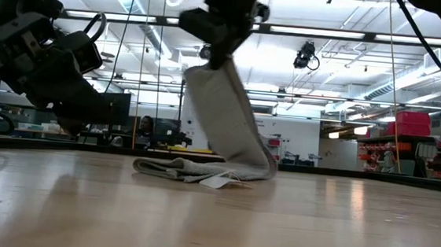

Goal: Fold microfiber towels
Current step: Fold the gray towel

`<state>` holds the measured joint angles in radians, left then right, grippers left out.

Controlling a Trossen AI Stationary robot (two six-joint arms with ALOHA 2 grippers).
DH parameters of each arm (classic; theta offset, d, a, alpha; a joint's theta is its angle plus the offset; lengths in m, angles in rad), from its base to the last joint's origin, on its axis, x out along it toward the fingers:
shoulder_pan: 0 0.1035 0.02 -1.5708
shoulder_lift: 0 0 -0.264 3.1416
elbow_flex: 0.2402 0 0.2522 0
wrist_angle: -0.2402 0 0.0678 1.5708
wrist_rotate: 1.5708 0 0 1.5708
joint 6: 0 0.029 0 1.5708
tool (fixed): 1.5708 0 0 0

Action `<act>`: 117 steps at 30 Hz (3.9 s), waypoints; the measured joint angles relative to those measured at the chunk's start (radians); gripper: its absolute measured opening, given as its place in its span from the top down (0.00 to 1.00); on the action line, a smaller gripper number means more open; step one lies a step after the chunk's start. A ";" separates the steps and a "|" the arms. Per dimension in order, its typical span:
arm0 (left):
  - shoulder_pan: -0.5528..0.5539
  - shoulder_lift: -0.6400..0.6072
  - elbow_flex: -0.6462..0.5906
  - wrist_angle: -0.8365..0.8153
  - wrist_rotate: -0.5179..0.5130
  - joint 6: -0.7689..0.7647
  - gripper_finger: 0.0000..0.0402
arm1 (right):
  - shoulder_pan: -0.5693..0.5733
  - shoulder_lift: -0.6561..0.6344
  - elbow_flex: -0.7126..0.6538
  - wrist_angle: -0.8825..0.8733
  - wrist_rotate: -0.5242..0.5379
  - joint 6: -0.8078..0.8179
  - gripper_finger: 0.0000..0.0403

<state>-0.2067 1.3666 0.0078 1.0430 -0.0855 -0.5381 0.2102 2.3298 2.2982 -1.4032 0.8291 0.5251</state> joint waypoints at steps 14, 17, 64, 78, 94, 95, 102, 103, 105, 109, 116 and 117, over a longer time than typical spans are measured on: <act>-0.001 0.000 0.000 -0.014 0.008 0.001 0.61 | -0.134 -0.204 -0.234 -0.149 0.060 0.117 0.99; -0.001 0.000 0.000 -0.015 0.011 0.002 0.61 | -0.153 -0.243 -0.363 -0.142 0.054 0.148 0.99; 0.000 0.000 0.001 0.017 0.014 -0.033 0.61 | -0.015 -0.599 -1.332 1.486 -0.452 0.101 0.99; 0.000 0.000 0.001 0.001 0.004 -0.034 0.61 | 0.005 -0.387 -1.245 1.627 -0.546 0.113 0.99; 0.000 0.000 0.001 0.002 0.004 -0.033 0.61 | 0.008 -0.274 -1.209 1.655 -0.593 0.166 0.99; 0.000 0.000 0.001 0.002 0.004 -0.033 0.61 | 0.008 -0.273 -1.210 1.651 -0.594 0.167 0.98; 0.000 0.000 0.001 0.002 0.005 -0.034 0.61 | 0.007 -0.273 -1.210 1.690 -0.599 0.151 0.72; 0.000 0.000 0.001 0.002 0.007 -0.034 0.61 | 0.007 -0.273 -1.210 1.694 -0.602 0.151 0.67; 0.000 0.000 0.001 0.002 0.007 -0.034 0.61 | 0.007 -0.273 -1.210 1.705 -0.609 0.150 0.59; 0.000 0.000 0.001 0.002 0.007 -0.034 0.61 | 0.007 -0.273 -1.210 1.739 -0.624 0.136 0.49; 0.000 0.000 0.001 0.002 0.011 -0.034 0.61 | 0.009 -0.273 -1.210 1.752 -0.601 0.130 0.50; 0.000 0.000 0.001 0.002 0.011 -0.034 0.61 | 0.009 -0.275 -1.210 1.749 -0.583 0.132 0.51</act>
<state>-0.2066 1.3670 0.0086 1.0451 -0.0749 -0.5720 0.2188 2.0544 1.0885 0.3455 0.2463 0.6568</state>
